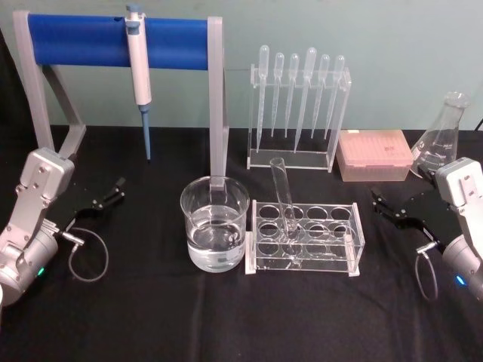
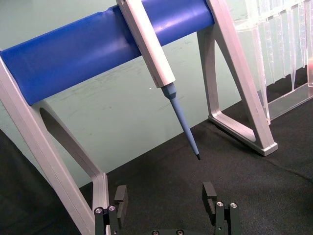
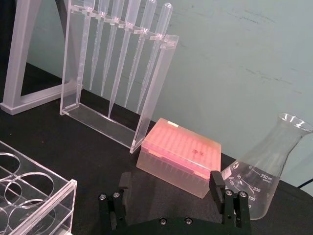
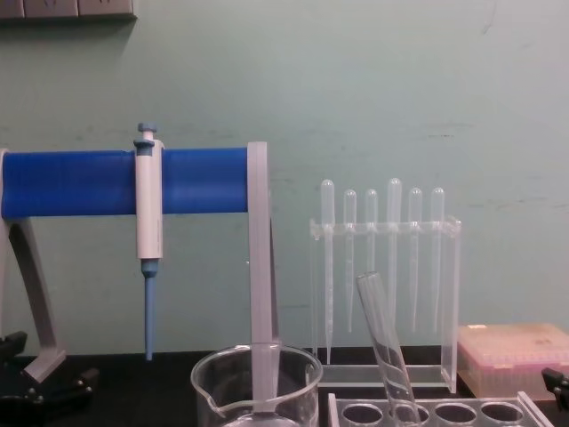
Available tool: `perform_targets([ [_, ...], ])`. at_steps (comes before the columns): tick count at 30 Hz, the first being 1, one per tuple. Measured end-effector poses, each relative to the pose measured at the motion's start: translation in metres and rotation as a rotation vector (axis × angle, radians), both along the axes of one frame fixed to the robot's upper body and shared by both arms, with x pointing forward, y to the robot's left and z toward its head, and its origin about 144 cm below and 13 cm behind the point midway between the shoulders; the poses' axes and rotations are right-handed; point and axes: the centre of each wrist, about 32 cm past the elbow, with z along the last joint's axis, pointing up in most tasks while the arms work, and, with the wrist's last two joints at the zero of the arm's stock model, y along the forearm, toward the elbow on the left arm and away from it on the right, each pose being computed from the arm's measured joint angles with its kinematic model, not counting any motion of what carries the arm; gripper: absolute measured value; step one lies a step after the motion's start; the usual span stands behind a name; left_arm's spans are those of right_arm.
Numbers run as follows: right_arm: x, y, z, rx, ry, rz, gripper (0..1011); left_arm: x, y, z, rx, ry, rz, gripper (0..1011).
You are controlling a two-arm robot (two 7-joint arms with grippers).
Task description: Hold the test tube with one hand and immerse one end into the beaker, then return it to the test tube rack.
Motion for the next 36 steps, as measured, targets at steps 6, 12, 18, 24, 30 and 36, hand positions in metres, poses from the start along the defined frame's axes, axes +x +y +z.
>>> perform_targets([
  [6,0.0,0.0,0.0,0.0,0.0,0.0,1004,0.0,0.0,0.0,0.0,0.0,0.0,1000],
  [12,0.0,0.0,0.0,0.0,0.0,0.0,1004,0.0,0.0,0.0,0.0,0.0,0.0,1000],
  [18,0.0,0.0,0.0,0.0,0.0,0.0,1004,0.0,0.0,0.0,0.0,0.0,0.0,1000],
  [24,0.0,0.0,0.0,0.0,0.0,0.0,1004,0.0,0.0,0.0,0.0,0.0,0.0,1000],
  [30,-0.006,-0.002,0.003,-0.007,-0.013,-0.005,1004,0.0,0.0,0.0,0.0,0.0,0.0,1000],
  [36,-0.036,-0.002,0.016,-0.022,-0.054,0.002,1004,0.0,0.0,0.0,0.0,0.0,0.0,1000],
])
